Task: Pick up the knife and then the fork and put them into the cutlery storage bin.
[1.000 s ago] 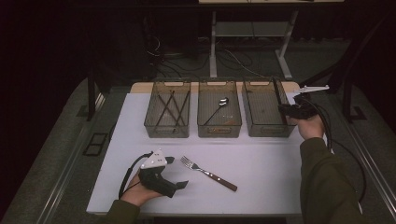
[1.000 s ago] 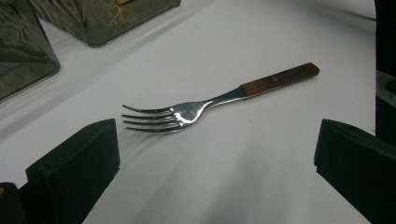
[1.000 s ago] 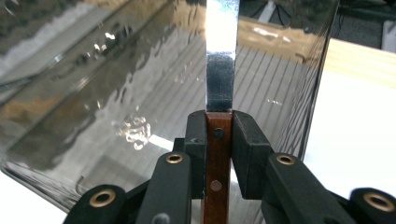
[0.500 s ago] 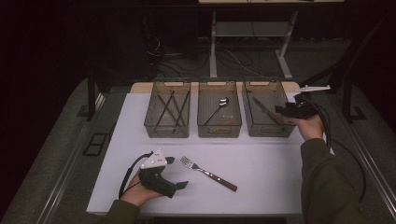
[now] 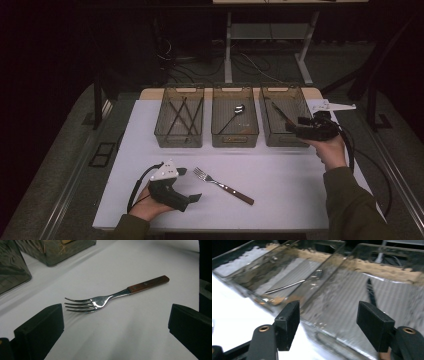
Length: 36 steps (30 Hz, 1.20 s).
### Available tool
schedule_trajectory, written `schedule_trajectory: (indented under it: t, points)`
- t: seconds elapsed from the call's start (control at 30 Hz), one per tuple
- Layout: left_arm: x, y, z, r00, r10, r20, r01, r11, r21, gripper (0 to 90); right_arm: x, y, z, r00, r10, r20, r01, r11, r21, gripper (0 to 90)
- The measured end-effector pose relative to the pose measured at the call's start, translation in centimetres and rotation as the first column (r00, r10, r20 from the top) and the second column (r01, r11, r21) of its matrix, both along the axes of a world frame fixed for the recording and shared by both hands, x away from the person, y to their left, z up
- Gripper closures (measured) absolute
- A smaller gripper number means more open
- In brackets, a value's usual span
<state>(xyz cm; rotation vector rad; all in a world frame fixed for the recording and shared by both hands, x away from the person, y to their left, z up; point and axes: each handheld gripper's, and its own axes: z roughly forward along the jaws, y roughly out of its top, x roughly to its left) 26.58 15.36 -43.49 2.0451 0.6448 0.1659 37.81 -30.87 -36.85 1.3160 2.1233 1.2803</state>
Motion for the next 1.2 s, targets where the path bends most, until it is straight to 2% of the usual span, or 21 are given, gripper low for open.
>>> schedule_trajectory:
  t: [0.13, 0.23, 0.4, 0.67, 0.93, 1.1, 1.2]
  points:
    - [0.0, -0.1, 0.0, 1.0000, -0.002, 0.003, 0.002, 1.0000, -0.002, 0.0, -1.3, 0.5, -0.5, 0.9990, 0.045, 0.006, -0.045, 0.998, 0.033, 31.6]
    - [-0.1, -0.1, 0.0, 1.0000, -0.003, 0.002, 0.003, 1.0000, 0.001, 0.0, -2.1, 1.0, -0.9, 0.9978, 0.066, 0.008, -0.066, 0.998, 0.019, 28.7]
    - [-0.1, -0.1, 0.1, 1.0000, 0.002, 0.004, -0.002, 1.0000, -0.007, 0.0, -3.5, 1.9, -1.2, 0.9938, 0.110, 0.017, -0.110, 0.993, 0.031, 27.5]
    - [-0.2, -0.2, 0.1, 1.0000, -0.003, 0.004, 0.003, 1.0000, -0.007, 0.0, -5.9, 3.2, -1.9, 0.9844, 0.176, -0.002, -0.176, 0.984, 0.007, 27.3]
    - [-0.2, -0.1, 0.1, 0.9999, -0.002, 0.010, 0.002, 1.0000, -0.002, 0.0, -6.9, 5.1, -2.5, 0.9699, 0.241, -0.034, -0.242, 0.970, -0.023, 27.3]
    - [-0.2, -0.2, 0.1, 0.9999, -0.010, 0.011, 0.010, 1.0000, 0.001, 0.0, -7.3, 6.7, -2.7, 0.9577, 0.282, -0.055, -0.284, 0.958, -0.027, 28.0]
    - [-0.2, -0.2, 0.1, 0.9999, -0.009, 0.011, 0.009, 1.0000, 0.003, 0.0, -7.5, 7.7, -2.9, 0.9477, 0.311, -0.069, -0.315, 0.948, -0.050, 28.1]
